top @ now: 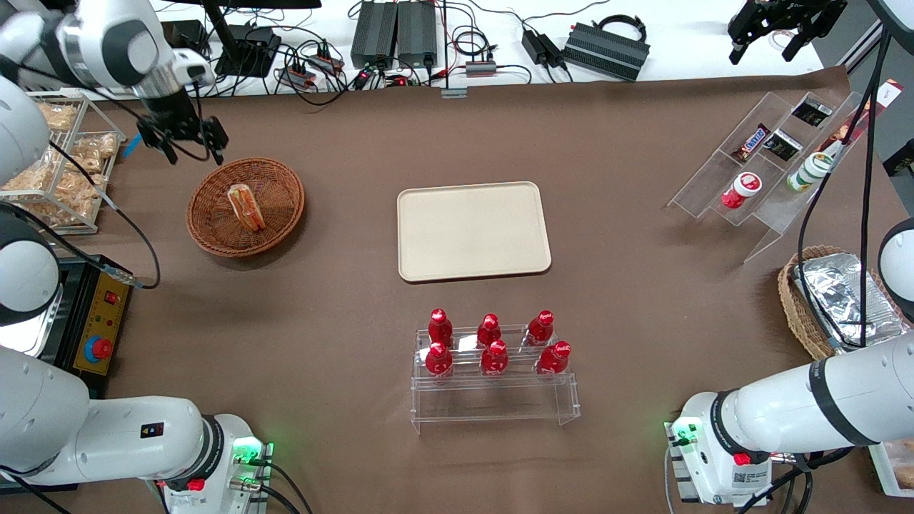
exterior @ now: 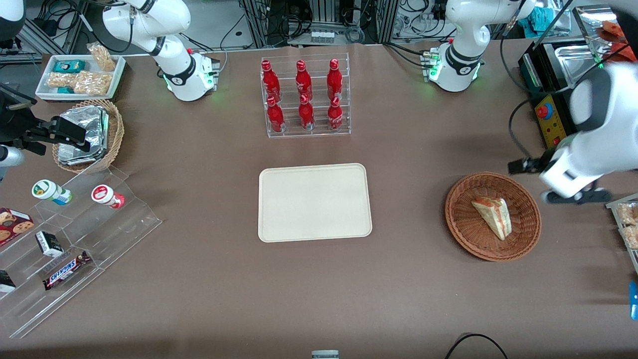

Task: Place sandwich from basket to tray
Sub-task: 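Move the left gripper down over the sandwich in the wicker basket, then close the left gripper on the wrapped sandwich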

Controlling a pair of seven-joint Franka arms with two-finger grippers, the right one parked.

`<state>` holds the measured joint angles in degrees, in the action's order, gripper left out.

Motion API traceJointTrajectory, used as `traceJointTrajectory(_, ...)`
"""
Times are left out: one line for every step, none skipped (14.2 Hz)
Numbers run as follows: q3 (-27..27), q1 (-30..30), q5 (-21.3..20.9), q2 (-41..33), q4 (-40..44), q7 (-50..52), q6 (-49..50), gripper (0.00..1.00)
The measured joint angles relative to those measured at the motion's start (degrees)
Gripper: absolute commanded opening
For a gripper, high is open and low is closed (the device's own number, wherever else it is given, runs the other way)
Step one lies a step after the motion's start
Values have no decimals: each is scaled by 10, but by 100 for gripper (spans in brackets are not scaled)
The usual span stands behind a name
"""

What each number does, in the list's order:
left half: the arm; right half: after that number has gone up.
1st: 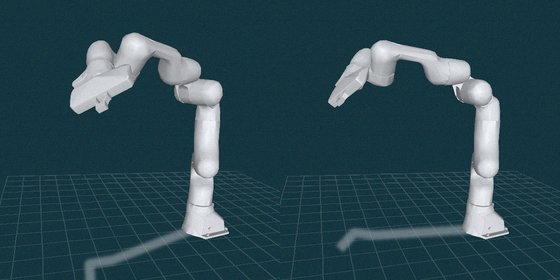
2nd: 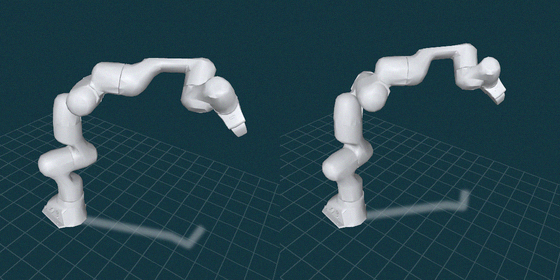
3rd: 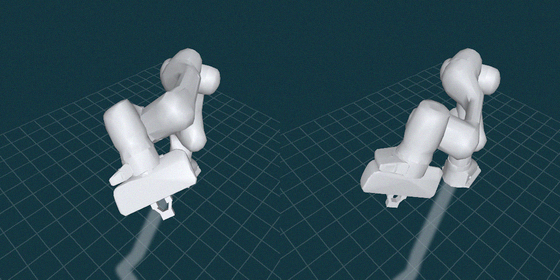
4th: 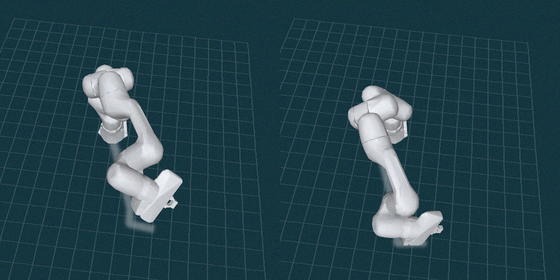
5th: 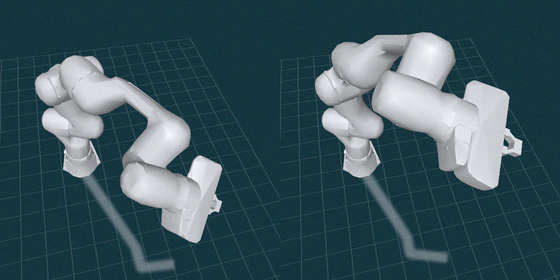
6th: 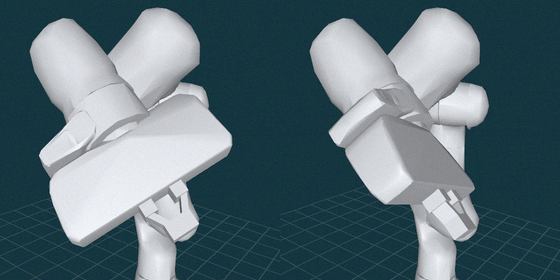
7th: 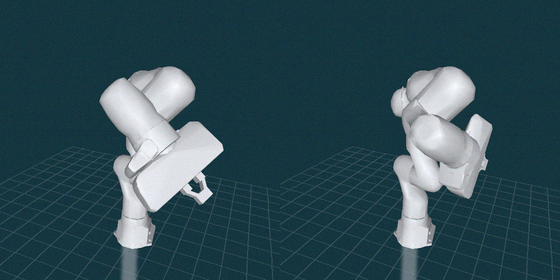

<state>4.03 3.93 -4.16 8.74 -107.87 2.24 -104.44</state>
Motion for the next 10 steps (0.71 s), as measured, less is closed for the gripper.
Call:
traceJointTrajectory(0,9,0,4,-36,0,-58,100)
traceJointTrajectory(-1,19,0,6,-68,0,-116,100)
traceJointTrajectory(-1,28,2,7,-93,7,-164,100)
traceJointTrajectory(-1,33,5,9,-112,33,-201,100)
traceJointTrajectory(-1,34,7,11,-123,83,-221,100)
traceJointTrajectory(0,34,7,15,-127,140,-233,100)
traceJointTrajectory(2,33,7,19,-128,197,-248,100)
traceJointTrajectory(4,31,8,24,-129,253,-268,100)
traceJointTrajectory(7,30,8,32,-130,313,-288,100)
traceJointTrajectory(8,28,8,41,-131,365,-308,100)
